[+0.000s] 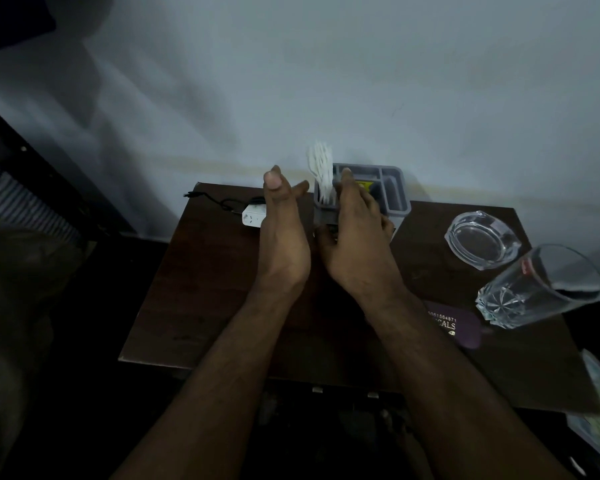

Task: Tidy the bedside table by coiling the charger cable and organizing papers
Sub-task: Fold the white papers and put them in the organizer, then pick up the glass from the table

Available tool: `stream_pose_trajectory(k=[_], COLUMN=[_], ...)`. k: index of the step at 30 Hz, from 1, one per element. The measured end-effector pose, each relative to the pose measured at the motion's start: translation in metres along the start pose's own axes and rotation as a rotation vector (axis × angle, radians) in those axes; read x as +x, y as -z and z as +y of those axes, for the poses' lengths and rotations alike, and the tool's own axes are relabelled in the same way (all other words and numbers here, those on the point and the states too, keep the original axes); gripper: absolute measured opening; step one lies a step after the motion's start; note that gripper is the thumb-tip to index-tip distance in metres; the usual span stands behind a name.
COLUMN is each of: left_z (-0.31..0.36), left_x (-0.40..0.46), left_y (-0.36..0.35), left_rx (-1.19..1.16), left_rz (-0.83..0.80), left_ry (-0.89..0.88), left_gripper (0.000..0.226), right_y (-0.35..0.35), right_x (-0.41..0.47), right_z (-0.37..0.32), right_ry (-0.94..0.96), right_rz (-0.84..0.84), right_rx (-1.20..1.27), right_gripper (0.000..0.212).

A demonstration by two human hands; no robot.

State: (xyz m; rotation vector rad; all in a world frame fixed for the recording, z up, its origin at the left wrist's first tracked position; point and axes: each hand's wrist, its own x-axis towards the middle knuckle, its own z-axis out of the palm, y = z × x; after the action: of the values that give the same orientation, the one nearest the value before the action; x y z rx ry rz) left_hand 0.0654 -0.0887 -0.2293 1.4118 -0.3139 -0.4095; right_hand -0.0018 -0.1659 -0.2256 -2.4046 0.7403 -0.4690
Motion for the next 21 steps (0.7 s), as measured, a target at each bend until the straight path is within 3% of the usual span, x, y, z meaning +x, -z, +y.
stream_pose_trajectory(k=[4, 7, 9, 16, 21], left_z=[0.005, 0.010, 0.015, 0.007, -0.003], left_x=[-0.009, -0.025, -0.040, -0.080, -0.106], left_y=[0.000, -0.001, -0.001, -0.015, -0.042], left_rx=[0.021, 0.057, 0.107, 0.185, 0.180], left_rz=[0.030, 0.023, 0.006, -0.087, -0.187], left_ry=[-0.034, -0.077, -0.113, -0.146, -0.152], left_gripper=[0.084, 0.045, 0.032, 0.035, 0.058], right_y=[0.006, 0.012, 0.017, 0.039, 0.062], right_x=[-0.008, -0.022, -0.033, -0.086, -0.122], right_z=[-0.001, 0.000, 0.002, 0.018, 0.041], right_ry=[-0.013, 0.001, 0.004, -0.016, -0.032], right_rz=[0.053, 0.086, 0.095, 0.185, 0.262], right_rx=[0.003, -0.036, -0.072, -0.215, -0.332], right_gripper=[0.084, 0.078, 0.077, 0.073, 0.070])
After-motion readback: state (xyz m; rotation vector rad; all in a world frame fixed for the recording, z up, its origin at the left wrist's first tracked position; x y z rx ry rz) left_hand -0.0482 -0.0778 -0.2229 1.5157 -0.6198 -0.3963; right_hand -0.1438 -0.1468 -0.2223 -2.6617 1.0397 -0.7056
